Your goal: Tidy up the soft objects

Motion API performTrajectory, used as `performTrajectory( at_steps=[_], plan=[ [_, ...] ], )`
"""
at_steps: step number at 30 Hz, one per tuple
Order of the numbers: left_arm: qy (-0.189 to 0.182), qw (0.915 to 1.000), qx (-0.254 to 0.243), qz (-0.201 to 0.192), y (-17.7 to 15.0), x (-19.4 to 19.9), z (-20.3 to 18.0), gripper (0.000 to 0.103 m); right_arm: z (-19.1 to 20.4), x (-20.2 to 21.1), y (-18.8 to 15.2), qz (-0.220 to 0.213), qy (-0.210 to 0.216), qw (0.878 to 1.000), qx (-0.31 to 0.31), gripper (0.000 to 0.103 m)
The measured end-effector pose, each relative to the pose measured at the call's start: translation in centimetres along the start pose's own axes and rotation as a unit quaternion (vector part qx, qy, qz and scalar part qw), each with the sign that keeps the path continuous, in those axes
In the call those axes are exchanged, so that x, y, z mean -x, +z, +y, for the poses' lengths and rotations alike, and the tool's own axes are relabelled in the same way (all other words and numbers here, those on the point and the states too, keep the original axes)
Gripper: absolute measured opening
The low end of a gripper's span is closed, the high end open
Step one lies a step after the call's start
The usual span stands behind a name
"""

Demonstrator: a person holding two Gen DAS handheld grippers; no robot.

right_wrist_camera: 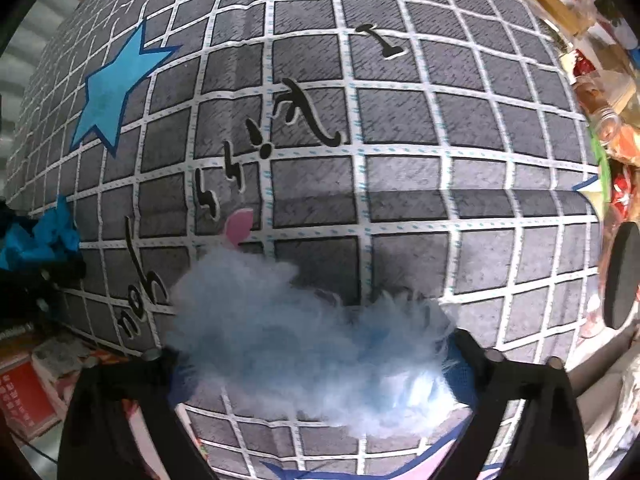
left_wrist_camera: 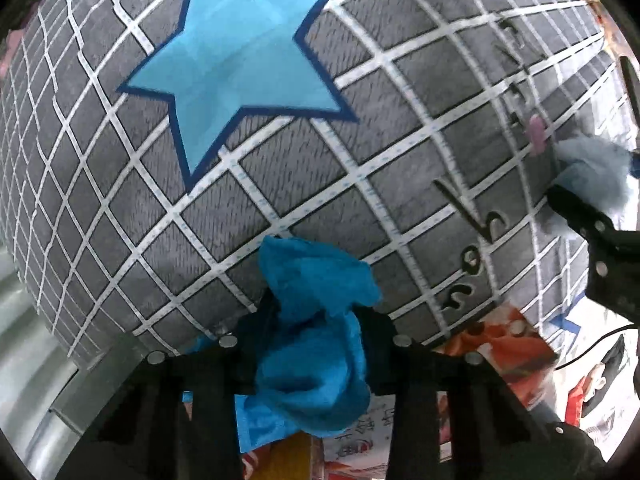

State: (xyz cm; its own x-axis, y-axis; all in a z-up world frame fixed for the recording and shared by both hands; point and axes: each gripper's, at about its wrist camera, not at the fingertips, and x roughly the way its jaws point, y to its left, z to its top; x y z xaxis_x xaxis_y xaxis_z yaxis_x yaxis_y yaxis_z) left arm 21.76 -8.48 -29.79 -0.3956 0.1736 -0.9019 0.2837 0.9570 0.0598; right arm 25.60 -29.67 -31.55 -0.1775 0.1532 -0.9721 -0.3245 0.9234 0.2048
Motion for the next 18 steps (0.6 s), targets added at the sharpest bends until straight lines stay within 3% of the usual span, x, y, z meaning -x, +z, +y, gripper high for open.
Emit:
performTrajectory(
  at_steps=[3, 5, 8, 13, 18],
  plan=[
    [-0.021, 0.9994, 0.009, -0.025, -0.7, 1.2, 0.2, 0.033, -1.4, 1.3, -1.2, -0.01, -0.008, 1.0, 0.002, 0.066],
    [-0.026, 0.9988, 0.015, -0.039, -1.0, 2.2, 0.7, 0.033, -1.9, 2.9, -1.4, -0.02, 0.001, 1.0, 0.002, 0.032],
    [-0.033, 0.9966, 0.029, -0.069, -1.3, 4.5, 2.0, 0.033, -3.7, 3.4, -1.7, -0.008, 0.061, 0.997, -0.042, 0.032],
    [-0.055, 0.9895, 0.06, -0.119, -3.4, 8.0, 3.5, 0.033, -6.5, 4.4, -3.2, -0.007, 0.122, 0.987, -0.108, 0.032],
    [-0.063, 0.9847, 0.062, -0.15, -4.9, 10.7, 2.6, 0.033, -7.8, 5.2, -5.0, -0.005, 0.139, 0.982, -0.131, 0.032]
  ],
)
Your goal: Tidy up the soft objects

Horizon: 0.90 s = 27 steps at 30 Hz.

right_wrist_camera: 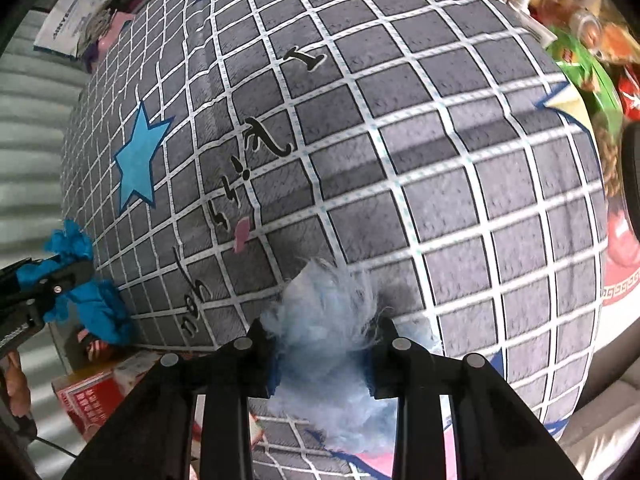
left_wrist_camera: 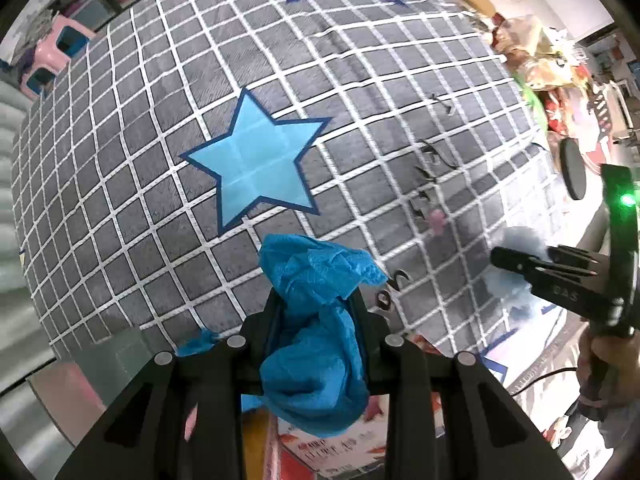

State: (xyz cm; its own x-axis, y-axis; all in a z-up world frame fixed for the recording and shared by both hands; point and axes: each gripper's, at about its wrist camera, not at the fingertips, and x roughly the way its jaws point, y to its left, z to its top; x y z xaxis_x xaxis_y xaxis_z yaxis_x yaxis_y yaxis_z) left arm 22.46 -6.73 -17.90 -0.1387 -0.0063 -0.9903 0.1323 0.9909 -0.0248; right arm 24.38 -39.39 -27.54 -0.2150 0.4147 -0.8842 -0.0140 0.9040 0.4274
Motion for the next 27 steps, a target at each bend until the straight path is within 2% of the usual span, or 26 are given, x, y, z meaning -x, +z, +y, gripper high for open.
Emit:
performTrajectory(
  at_steps=[7, 9, 18, 27],
  plan=[
    [-0.008, 0.9998, -0.002, -0.02, -2.0, 1.0, -3.3, 0.033, -0.4, 1.2, -1.4, 0.002, 0.01, 1.0, -0.022, 0.032],
    [-0.009, 0.9997, 0.001, -0.024, -2.6, 1.2, -2.6, 0.033, -0.2, 0.9, -1.1, 0.0, 0.012, 1.0, -0.022, 0.032],
    [0.001, 0.9976, 0.035, -0.06, -3.9, 4.1, -0.6, 0.033, 5.6, 1.3, 1.3, -0.017, 0.019, 1.0, 0.015, 0.032],
    [0.009, 0.9902, 0.106, -0.091, -6.3, 6.4, 3.3, 0.033, 12.1, 2.5, 1.9, -0.03, 0.024, 0.996, 0.075, 0.032]
  ],
)
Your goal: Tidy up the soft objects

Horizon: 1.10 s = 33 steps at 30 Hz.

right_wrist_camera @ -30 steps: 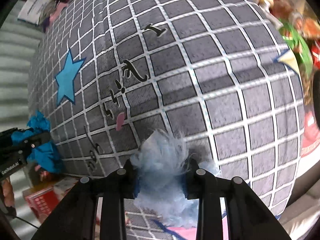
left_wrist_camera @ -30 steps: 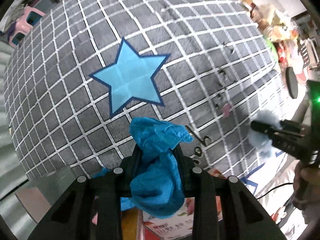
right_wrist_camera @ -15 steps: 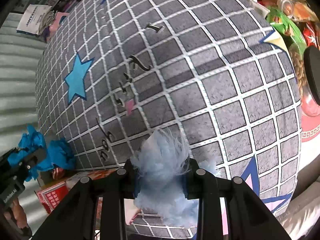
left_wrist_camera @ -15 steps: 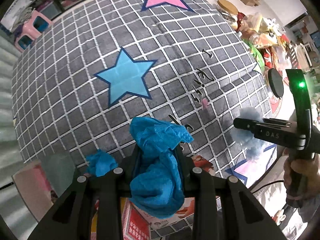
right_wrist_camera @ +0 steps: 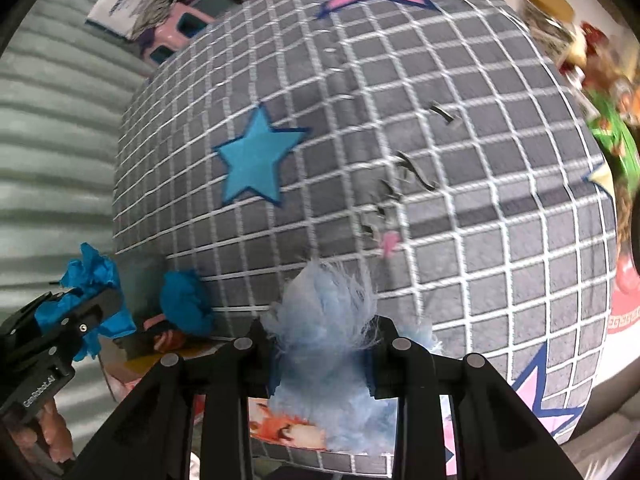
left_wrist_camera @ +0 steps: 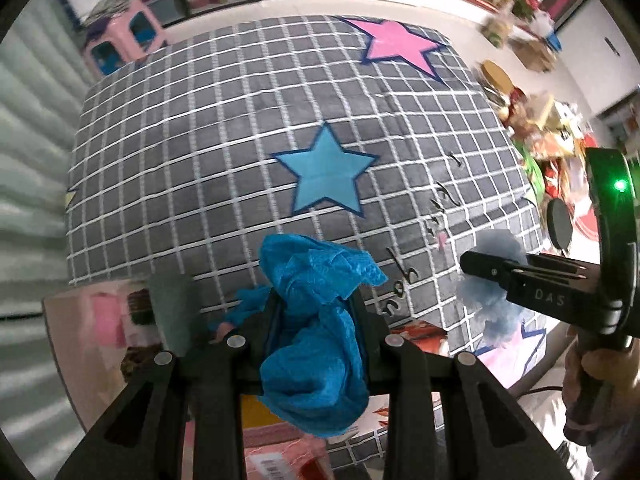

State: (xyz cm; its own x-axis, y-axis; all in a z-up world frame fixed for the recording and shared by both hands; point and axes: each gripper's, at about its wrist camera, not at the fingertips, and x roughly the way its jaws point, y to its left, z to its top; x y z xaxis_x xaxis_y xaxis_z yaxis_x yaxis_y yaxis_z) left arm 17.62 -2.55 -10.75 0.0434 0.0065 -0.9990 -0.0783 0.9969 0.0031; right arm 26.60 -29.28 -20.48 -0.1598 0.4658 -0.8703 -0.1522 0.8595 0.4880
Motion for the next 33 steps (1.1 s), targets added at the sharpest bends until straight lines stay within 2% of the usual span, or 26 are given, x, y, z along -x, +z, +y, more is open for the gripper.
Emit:
performTrajectory(
  at_steps=[7, 18, 33],
  plan=[
    [0.013, 0.9988, 0.044, -0.019, -0.9, 1.6, 2.8, 0.033, 4.9, 0.3, 0.5, -0.003, -0.001, 0.999, 0.049, 0.032],
    [0.011, 0.9968, 0.065, -0.045, -2.4, 4.1, 4.7, 0.033, 11.2, 1.4, 0.1, -0.013, -0.003, 0.994, 0.111, 0.032],
    [0.009, 0.9957, 0.057, -0.073, -4.1, 7.1, 5.1, 0.033, 13.7, 3.6, -1.6, -0.034, -0.008, 0.991, 0.126, 0.032]
  ],
)
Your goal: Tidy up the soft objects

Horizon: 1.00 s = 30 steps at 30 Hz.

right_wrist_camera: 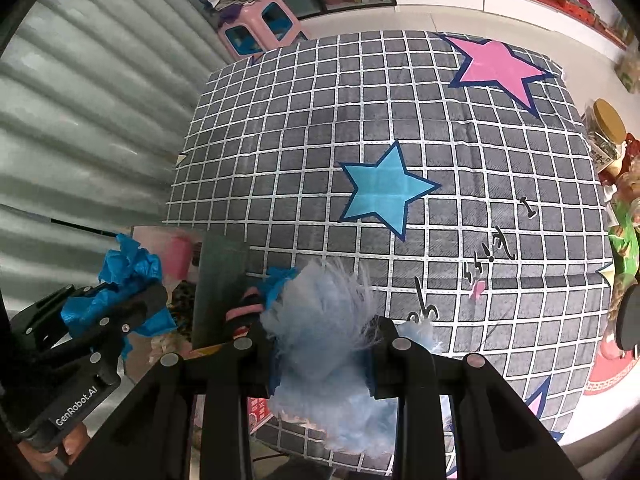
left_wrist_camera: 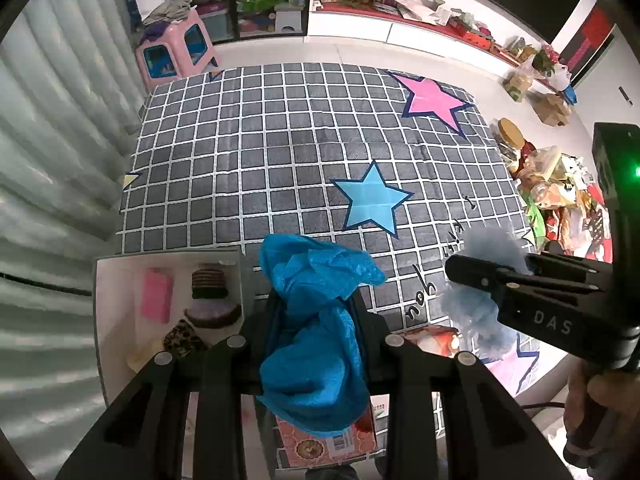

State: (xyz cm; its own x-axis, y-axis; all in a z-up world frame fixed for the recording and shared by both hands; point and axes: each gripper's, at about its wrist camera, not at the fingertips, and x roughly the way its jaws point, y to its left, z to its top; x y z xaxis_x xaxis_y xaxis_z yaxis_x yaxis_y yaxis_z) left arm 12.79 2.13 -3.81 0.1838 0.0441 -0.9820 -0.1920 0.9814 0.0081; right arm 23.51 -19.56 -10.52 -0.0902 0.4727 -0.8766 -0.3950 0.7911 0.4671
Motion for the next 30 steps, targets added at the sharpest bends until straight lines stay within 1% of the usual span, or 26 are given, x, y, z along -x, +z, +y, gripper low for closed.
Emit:
performTrajectory(
  at_steps=[11, 18, 30],
  plan=[
    [-0.005, 1.0, -0.005, -0.006, -1.6, 1.1, 0.0, 0.033, 0.7, 1.3, -1.5, -0.007, -0.003, 1.0, -0.001, 0.032],
    [-0.004, 1.0, 0.006, -0.004, -3.0, 1.4, 1.1, 0.033, 1.7, 1.6, -2.5, -0.005, -0.001, 1.0, 0.004, 0.032],
    [-0.001, 0.9992, 0.04, 0.002, -6.0, 1.6, 4.7, 0.033, 6.4, 0.7, -4.6, 0.017, 0.013, 0.999, 0.041, 0.032]
  ],
)
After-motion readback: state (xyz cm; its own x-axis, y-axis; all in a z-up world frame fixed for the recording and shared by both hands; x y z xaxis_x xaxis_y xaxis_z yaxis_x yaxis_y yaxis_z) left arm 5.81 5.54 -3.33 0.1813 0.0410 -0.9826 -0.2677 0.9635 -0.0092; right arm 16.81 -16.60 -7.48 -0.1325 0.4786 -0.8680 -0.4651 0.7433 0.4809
